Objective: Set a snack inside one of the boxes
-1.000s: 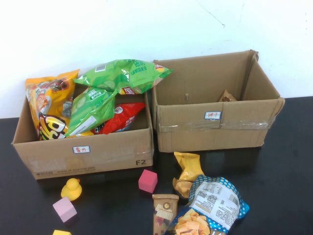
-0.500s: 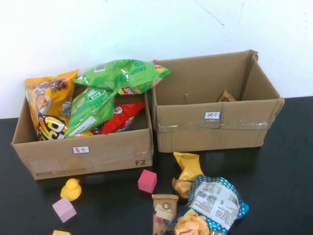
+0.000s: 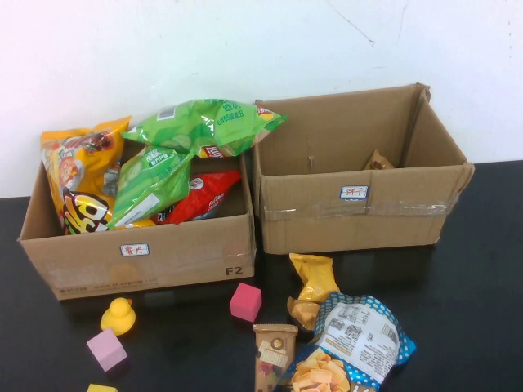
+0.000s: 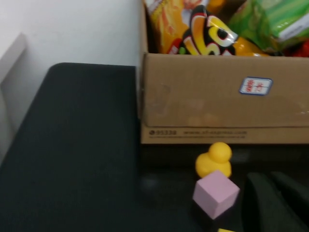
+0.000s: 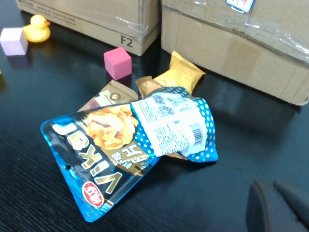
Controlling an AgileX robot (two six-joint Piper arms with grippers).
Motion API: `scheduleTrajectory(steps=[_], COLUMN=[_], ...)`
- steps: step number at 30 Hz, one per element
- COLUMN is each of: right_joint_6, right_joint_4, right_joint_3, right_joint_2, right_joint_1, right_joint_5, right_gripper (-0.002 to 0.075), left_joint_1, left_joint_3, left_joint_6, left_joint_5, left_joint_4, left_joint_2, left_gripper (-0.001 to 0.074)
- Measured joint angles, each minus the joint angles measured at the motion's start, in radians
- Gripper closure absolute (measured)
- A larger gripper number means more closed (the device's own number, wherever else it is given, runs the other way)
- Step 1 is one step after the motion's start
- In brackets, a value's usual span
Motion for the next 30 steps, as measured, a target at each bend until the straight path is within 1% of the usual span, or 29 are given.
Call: scheduleTrajectory(steps=[4,7,30], right_joint_6=[0.000,0.000,0.000], right_joint_4=[0.012,0.016,0.020], right_joint_3=[0.000,0.000,0.000], right_joint_2=[0.000,0.000,0.000], right_joint_1=[0.000,0.000,0.000], right_joint_5=[0.001,0.001,0.001], right_gripper=[0.0727,0.0727,0.0727], left_joint_1=[-0.034,-0.042,-0.042], left_joint_3=[0.000,0.000,-0.001], left_joint_6=[0.000,0.000,0.000], left_joint_5=[0.004,0.004,0.013], left_joint_4=[0.000,0.000,-0.012], left_joint_2=[0.000,0.000,0.000], left_gripper=[0.0736,0.0736,0.0736])
